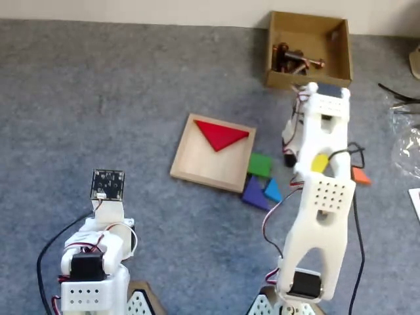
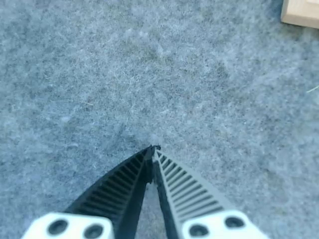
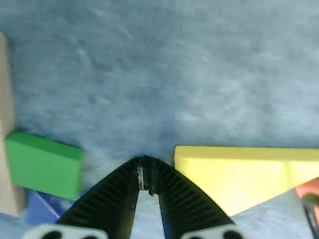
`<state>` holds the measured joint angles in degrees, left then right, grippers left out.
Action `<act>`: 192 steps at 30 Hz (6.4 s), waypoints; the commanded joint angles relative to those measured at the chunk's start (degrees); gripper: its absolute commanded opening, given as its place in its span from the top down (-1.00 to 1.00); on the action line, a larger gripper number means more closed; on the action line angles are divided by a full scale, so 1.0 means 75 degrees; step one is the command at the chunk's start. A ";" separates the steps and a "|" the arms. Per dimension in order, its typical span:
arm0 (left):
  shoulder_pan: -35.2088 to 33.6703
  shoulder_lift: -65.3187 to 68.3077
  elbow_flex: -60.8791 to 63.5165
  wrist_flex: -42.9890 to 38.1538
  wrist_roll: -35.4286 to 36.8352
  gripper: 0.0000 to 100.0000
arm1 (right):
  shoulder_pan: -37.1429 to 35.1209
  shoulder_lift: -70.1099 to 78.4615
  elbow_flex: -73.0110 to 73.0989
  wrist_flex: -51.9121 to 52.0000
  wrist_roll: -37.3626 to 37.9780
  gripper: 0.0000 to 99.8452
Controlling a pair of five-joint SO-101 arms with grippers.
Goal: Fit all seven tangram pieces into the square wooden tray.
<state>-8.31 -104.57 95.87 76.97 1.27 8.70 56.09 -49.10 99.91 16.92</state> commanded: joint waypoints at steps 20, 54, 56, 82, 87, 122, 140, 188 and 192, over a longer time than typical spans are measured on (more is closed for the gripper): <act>-0.0076 -0.0041 0.0170 0.0023 -0.0035 0.99 | -0.0768 -0.1752 -0.0475 0.0147 -0.0023 0.99; -0.0100 -0.0041 0.0170 0.0047 -0.0023 0.99 | 0.1014 -0.6722 0.7297 -0.4108 -0.3153 0.86; -0.0100 -0.0041 0.0170 0.0047 -0.0023 0.99 | 0.1002 -0.6711 0.7402 -0.4214 -0.3165 0.80; -0.0100 -0.0041 0.0170 0.0047 -0.0023 0.99 | -0.0006 -0.5996 0.7660 -0.5796 -0.6306 0.28; -0.0100 -0.0041 0.0170 0.0035 -0.0023 0.99 | 0.0029 -0.5327 0.7613 -0.5785 -0.6799 0.28; -0.0100 -0.0041 0.0170 0.0047 -0.0023 0.99 | 0.0076 -0.4753 0.7660 -0.6711 -0.6799 0.28; -0.0100 -0.0041 0.0170 0.0047 -0.0023 0.99 | 0.0041 -0.4730 0.7660 -0.6418 -0.5755 0.67; -0.0100 -0.0041 0.0170 0.0059 -0.0047 0.99 | -0.0510 -0.4741 0.7707 -0.6371 -0.0574 0.87; -0.0100 -0.0041 0.0170 0.0059 -0.0047 0.99 | -0.0522 -0.4741 0.7707 -0.6371 -0.0539 0.87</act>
<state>-8.31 -104.57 95.87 76.97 1.27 6.77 20.75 8.92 51.56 12.09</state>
